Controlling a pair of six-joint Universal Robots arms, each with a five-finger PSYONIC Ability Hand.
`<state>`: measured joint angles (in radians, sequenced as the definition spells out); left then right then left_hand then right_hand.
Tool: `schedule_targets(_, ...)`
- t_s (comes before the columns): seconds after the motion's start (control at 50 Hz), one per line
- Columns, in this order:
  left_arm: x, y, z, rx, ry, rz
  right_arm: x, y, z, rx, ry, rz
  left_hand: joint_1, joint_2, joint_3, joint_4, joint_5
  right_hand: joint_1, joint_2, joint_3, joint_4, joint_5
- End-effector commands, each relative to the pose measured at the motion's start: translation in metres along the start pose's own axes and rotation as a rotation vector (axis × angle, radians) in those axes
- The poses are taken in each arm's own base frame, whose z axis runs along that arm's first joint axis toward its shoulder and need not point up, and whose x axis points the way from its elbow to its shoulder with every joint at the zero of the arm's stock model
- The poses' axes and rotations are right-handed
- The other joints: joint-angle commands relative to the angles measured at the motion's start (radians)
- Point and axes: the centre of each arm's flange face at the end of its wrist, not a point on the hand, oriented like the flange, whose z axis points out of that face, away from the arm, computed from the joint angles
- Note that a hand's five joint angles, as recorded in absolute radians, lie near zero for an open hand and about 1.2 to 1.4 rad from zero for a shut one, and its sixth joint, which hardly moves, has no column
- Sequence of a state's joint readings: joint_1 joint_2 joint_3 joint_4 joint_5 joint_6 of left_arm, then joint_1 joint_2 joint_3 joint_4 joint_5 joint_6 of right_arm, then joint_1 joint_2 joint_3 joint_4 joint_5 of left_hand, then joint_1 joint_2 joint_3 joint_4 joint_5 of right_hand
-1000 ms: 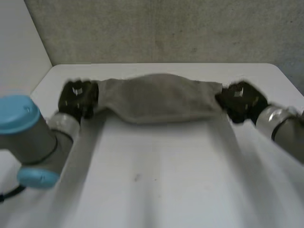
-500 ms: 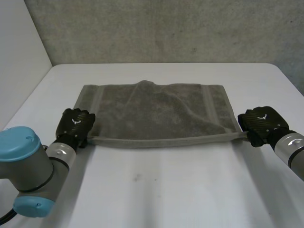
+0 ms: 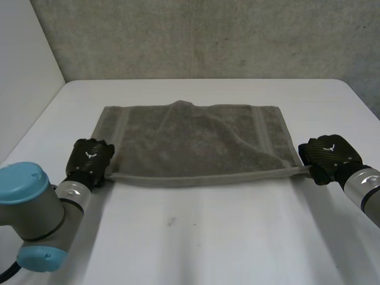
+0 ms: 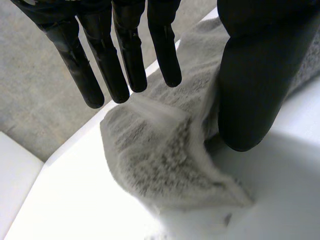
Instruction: Fold the towel.
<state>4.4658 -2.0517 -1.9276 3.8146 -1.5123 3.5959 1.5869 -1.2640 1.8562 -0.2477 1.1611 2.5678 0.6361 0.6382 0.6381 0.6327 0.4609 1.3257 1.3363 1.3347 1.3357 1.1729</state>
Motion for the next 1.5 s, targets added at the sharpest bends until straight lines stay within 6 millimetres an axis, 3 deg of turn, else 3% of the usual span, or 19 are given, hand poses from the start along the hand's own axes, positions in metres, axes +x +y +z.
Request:
schedule_targets(0.02,-0.015,0.007,0.002,-0.033,-0.038,-0.007,0.001,0.000,0.000,0.000,0.001,0.000,0.316,0.314,0.314,0.320,0.317,0.071,0.060,0.062,0.061,0.049)
schedule_targets(0.1,-0.019,0.007,0.001,-0.035,-0.047,-0.008,0.001,0.000,0.000,0.000,0.001,-0.002,0.543,0.541,0.541,0.547,0.544,0.071,0.060,0.062,0.061,0.049)
schedule_targets(0.12,-0.020,0.005,0.000,-0.033,-0.049,-0.009,0.000,0.000,0.000,0.001,0.000,-0.004,0.758,0.756,0.756,0.761,0.759,0.071,0.060,0.062,0.061,0.049)
schedule_targets(0.34,-0.015,-0.009,-0.023,-0.001,0.010,-0.010,0.004,-0.007,-0.004,-0.001,0.004,-0.020,0.760,0.758,0.758,0.764,0.761,0.071,0.060,0.062,0.061,0.049)
schedule_targets(0.44,-0.016,-0.016,-0.044,-0.037,0.032,-0.012,0.010,-0.035,-0.032,-0.032,-0.014,-0.100,0.760,0.758,0.758,0.764,0.761,0.071,0.060,0.062,0.061,0.049)
schedule_targets(0.5,-0.017,-0.020,-0.063,-0.085,0.048,-0.018,0.014,-0.035,-0.042,-0.084,-0.026,-0.131,0.760,0.758,0.758,0.764,0.761,0.071,0.060,0.062,0.061,0.049)
schedule_targets(0.6,-0.030,-0.025,-0.109,-0.218,0.057,-0.020,0.026,-0.026,-0.082,-0.327,-0.148,-0.286,0.760,0.758,0.758,0.764,0.761,0.071,0.060,0.062,0.061,0.049)
schedule_targets(0.72,-0.031,-0.038,-0.118,-0.172,0.100,0.027,0.029,-0.044,-0.095,-0.294,-0.152,-0.340,0.760,0.758,0.758,0.764,0.761,0.071,0.060,0.062,0.061,0.049)
schedule_targets(0.82,-0.039,-0.051,-0.097,-0.082,0.099,0.049,0.042,-0.051,-0.082,-0.224,-0.097,-0.311,0.760,0.758,0.758,0.764,0.761,0.071,0.060,0.062,0.061,0.049)
schedule_targets(0.86,-0.039,-0.048,-0.072,-0.069,0.109,0.058,0.046,-0.043,-0.058,-0.227,-0.110,-0.294,0.760,0.758,0.758,0.764,0.761,0.071,0.060,0.062,0.061,0.049)
schedule_targets(0.88,-0.039,-0.048,-0.072,-0.069,0.109,0.058,0.046,-0.043,-0.058,-0.227,-0.110,-0.294,0.760,0.758,0.758,0.764,0.761,0.071,0.060,0.062,0.061,0.049)
schedule_targets(0.92,-0.039,-0.049,-0.043,-0.048,0.117,0.061,0.029,-0.050,-0.035,-0.209,-0.156,-0.331,0.760,0.758,0.758,0.764,0.761,0.071,0.060,0.062,0.061,0.049)
schedule_targets(0.98,-0.038,-0.050,-0.028,-0.040,0.123,0.065,0.015,-0.055,-0.012,-0.234,-0.149,-0.381,0.760,0.758,0.758,0.764,0.761,0.071,0.060,0.062,0.061,0.049)
schedule_targets(1.02,-0.035,-0.045,0.001,-0.045,0.125,0.068,0.013,-0.054,0.000,-0.252,-0.131,-0.394,0.760,0.758,0.758,0.764,0.761,0.071,0.060,0.062,0.061,0.049)
schedule_targets(1.04,-0.035,-0.045,0.001,-0.045,0.125,0.068,0.013,-0.054,0.000,-0.252,-0.130,-0.394,0.760,0.758,0.758,0.764,0.761,0.071,0.060,0.062,0.061,0.049)
schedule_targets(1.1,-0.038,-0.038,0.040,-0.064,0.061,0.078,0.016,-0.053,0.041,-0.225,-0.054,-0.407,0.760,0.758,0.758,0.764,0.761,0.071,0.060,0.062,0.061,0.049)
schedule_targets(1.16,-0.041,-0.035,0.061,-0.058,0.028,0.083,0.015,-0.058,0.065,-0.176,0.006,-0.368,0.760,0.758,0.758,0.764,0.761,0.071,0.060,0.062,0.061,0.049)
schedule_targets(1.28,-0.034,-0.027,0.096,-0.029,0.021,0.089,0.020,-0.068,0.095,-0.124,0.096,-0.350,0.760,0.758,0.758,0.764,0.761,0.071,0.060,0.062,0.061,0.049)
schedule_targets(1.5,-0.016,-0.019,0.128,0.015,0.036,0.098,0.019,-0.063,0.139,-0.071,0.156,-0.366,0.760,0.758,0.758,0.764,0.761,0.071,0.060,0.062,0.061,0.049)
